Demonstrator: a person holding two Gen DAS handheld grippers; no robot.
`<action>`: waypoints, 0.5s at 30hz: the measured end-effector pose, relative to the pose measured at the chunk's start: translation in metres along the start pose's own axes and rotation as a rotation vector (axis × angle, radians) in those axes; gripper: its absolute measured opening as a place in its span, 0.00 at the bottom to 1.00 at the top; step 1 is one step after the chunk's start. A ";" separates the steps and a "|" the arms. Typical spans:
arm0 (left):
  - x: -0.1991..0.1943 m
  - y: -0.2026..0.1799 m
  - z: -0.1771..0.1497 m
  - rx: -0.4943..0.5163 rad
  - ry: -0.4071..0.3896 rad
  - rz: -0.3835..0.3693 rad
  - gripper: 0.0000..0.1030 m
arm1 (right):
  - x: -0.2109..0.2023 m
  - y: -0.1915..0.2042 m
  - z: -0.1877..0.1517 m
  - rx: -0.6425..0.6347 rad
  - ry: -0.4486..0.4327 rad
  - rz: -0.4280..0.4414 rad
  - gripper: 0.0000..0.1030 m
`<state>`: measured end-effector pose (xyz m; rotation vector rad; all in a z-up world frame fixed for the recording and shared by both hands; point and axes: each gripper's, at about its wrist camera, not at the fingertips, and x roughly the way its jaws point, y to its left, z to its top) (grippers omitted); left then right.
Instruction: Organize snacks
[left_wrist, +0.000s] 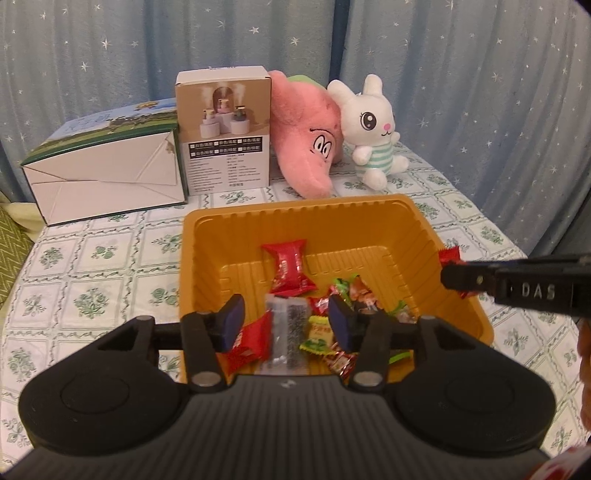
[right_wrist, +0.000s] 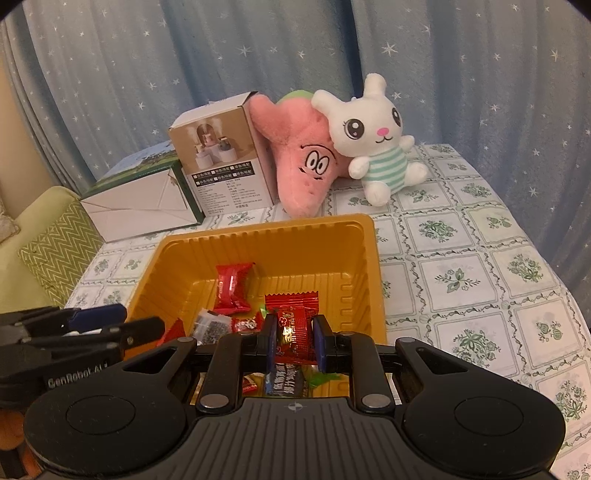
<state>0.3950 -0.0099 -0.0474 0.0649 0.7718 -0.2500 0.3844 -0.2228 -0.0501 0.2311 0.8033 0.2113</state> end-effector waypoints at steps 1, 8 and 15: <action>-0.001 0.000 -0.001 0.004 0.000 0.002 0.45 | 0.000 0.001 0.000 -0.002 -0.001 0.003 0.20; -0.005 0.005 -0.009 0.007 0.004 0.013 0.48 | 0.006 0.001 0.004 0.035 -0.010 0.030 0.20; -0.011 0.007 -0.018 0.003 0.004 0.026 0.58 | -0.002 -0.009 0.002 0.097 -0.036 0.033 0.64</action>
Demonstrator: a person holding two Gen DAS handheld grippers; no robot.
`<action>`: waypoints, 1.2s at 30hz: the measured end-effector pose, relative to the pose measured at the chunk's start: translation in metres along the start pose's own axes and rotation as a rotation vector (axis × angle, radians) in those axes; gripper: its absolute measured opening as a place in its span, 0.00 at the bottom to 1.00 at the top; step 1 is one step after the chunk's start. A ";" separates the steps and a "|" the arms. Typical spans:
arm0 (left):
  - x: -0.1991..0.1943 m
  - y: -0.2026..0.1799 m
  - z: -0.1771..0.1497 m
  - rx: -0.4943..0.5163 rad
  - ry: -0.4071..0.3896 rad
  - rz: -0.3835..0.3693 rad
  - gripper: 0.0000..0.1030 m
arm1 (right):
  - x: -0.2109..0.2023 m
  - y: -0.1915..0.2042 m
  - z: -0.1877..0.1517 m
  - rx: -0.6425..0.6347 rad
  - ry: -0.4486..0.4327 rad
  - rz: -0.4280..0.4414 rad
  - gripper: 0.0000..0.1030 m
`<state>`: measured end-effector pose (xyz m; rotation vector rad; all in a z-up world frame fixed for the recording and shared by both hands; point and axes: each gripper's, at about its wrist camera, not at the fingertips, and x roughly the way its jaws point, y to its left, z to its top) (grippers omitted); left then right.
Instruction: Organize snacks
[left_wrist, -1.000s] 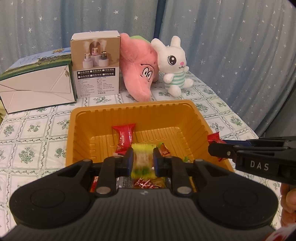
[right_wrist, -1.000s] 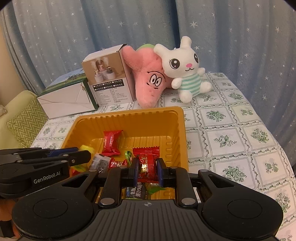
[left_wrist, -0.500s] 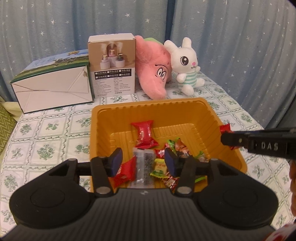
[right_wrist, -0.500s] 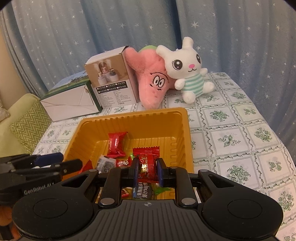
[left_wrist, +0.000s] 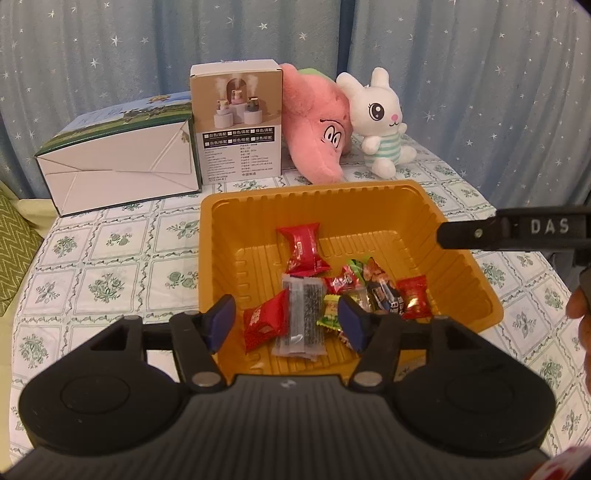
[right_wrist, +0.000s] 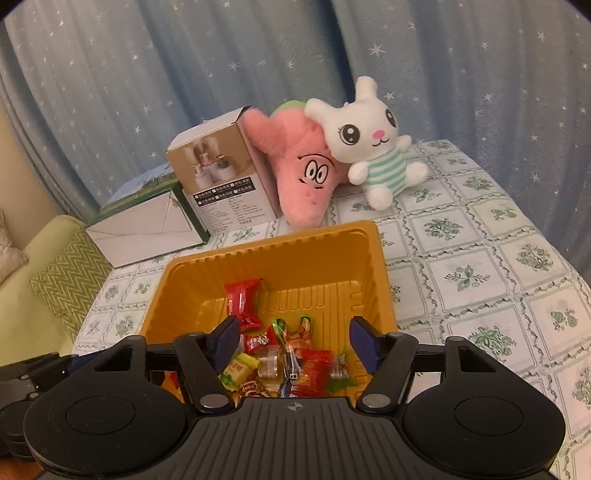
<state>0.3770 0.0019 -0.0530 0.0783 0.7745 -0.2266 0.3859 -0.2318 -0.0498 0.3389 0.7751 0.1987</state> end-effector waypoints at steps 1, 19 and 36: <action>-0.001 0.000 -0.001 0.000 -0.001 0.002 0.59 | -0.002 -0.001 -0.001 0.006 0.000 -0.005 0.64; -0.073 -0.008 -0.030 -0.042 -0.040 0.030 0.87 | -0.075 0.006 -0.026 0.013 -0.002 -0.038 0.64; -0.170 -0.029 -0.070 -0.078 -0.083 0.043 1.00 | -0.169 0.031 -0.080 -0.028 -0.005 -0.046 0.64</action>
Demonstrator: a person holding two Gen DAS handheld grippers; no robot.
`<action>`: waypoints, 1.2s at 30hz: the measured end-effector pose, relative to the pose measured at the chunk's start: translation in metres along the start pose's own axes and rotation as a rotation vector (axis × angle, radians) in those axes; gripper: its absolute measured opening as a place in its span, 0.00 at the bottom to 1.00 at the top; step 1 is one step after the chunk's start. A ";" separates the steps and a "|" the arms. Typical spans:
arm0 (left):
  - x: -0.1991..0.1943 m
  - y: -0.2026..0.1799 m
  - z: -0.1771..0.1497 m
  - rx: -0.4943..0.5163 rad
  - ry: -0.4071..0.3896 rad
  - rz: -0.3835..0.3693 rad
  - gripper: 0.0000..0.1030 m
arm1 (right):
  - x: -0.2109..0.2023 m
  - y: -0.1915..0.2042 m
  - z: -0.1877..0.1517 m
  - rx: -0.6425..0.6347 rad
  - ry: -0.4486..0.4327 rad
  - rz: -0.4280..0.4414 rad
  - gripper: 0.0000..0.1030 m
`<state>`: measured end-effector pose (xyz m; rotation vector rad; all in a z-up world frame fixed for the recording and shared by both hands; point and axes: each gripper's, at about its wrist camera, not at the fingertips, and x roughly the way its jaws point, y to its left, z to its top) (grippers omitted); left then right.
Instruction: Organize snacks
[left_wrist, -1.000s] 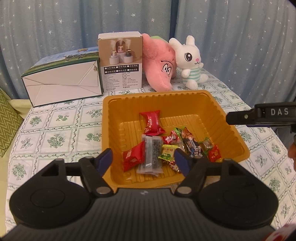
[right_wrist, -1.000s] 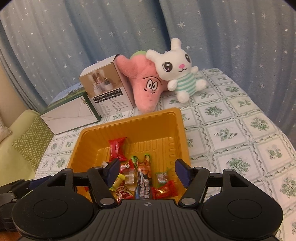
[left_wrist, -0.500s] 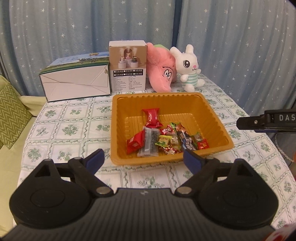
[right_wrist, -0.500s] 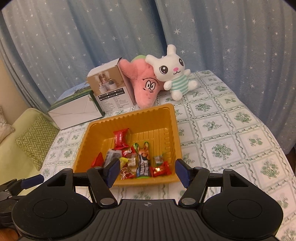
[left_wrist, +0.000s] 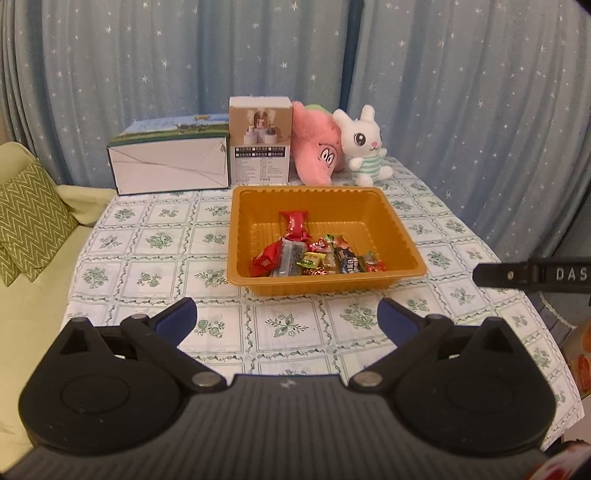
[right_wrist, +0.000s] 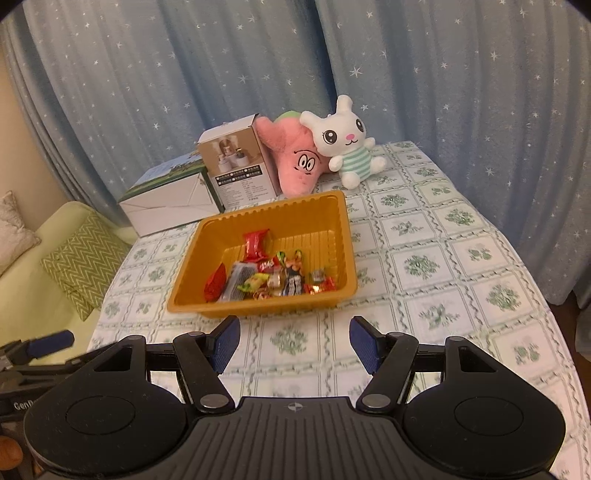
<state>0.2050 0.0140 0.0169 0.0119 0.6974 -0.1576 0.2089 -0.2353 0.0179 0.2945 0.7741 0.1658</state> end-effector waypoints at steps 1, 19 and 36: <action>-0.005 -0.002 -0.002 0.001 -0.003 0.002 1.00 | -0.005 0.001 -0.004 -0.003 0.000 -0.003 0.64; -0.085 -0.010 -0.059 -0.062 -0.003 0.009 1.00 | -0.087 0.014 -0.073 -0.049 -0.019 -0.051 0.64; -0.148 -0.019 -0.088 -0.084 0.002 0.065 1.00 | -0.146 0.032 -0.114 -0.119 -0.042 -0.082 0.64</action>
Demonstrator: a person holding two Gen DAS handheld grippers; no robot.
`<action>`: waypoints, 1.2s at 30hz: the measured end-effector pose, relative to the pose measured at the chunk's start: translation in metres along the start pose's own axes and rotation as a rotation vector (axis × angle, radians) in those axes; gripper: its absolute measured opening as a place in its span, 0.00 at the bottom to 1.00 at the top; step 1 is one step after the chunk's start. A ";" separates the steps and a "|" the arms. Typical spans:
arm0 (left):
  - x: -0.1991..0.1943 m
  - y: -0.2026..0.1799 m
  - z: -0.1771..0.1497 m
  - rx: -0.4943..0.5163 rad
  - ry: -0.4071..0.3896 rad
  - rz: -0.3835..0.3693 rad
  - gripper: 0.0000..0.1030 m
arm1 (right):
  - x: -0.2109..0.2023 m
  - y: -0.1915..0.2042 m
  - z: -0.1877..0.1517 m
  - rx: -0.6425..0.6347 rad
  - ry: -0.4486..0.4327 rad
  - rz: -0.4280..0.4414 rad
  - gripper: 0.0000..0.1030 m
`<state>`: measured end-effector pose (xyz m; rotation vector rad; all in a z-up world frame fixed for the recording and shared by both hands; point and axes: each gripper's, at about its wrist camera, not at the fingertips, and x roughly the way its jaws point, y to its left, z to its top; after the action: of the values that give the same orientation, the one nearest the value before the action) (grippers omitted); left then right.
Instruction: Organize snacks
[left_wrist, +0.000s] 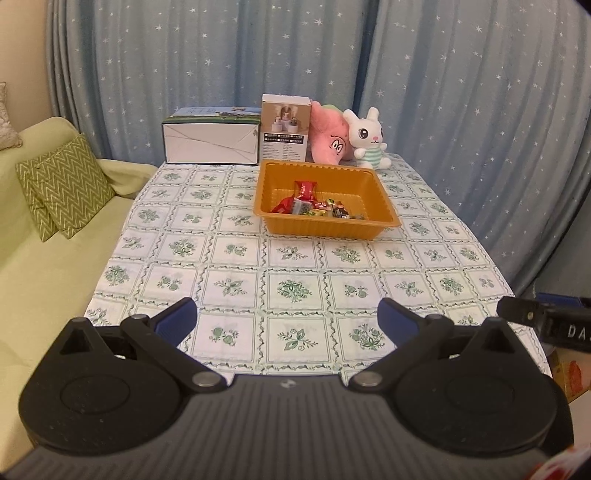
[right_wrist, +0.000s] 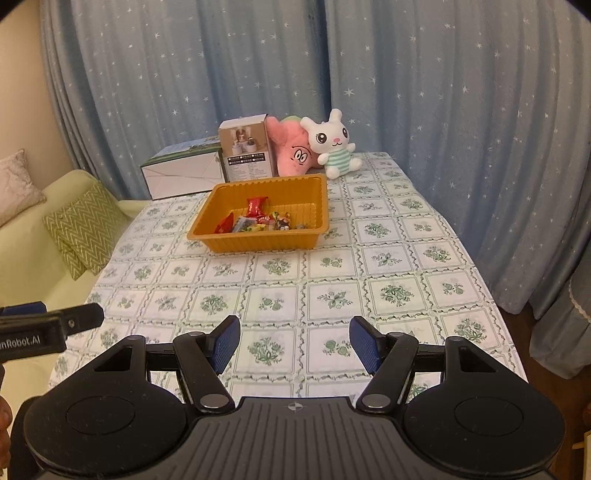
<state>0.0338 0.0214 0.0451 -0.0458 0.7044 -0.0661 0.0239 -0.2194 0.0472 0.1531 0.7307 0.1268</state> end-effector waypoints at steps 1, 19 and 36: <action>-0.003 0.000 0.000 -0.002 0.000 0.000 1.00 | -0.002 0.001 -0.001 0.000 -0.001 0.004 0.64; -0.026 -0.012 -0.013 0.027 -0.020 0.019 1.00 | -0.023 0.019 -0.016 -0.019 -0.011 0.013 0.64; -0.026 -0.011 -0.013 0.025 -0.026 0.019 1.00 | -0.026 0.016 -0.013 -0.016 -0.026 0.008 0.64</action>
<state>0.0047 0.0121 0.0527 -0.0160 0.6774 -0.0558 -0.0054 -0.2066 0.0578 0.1420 0.7034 0.1380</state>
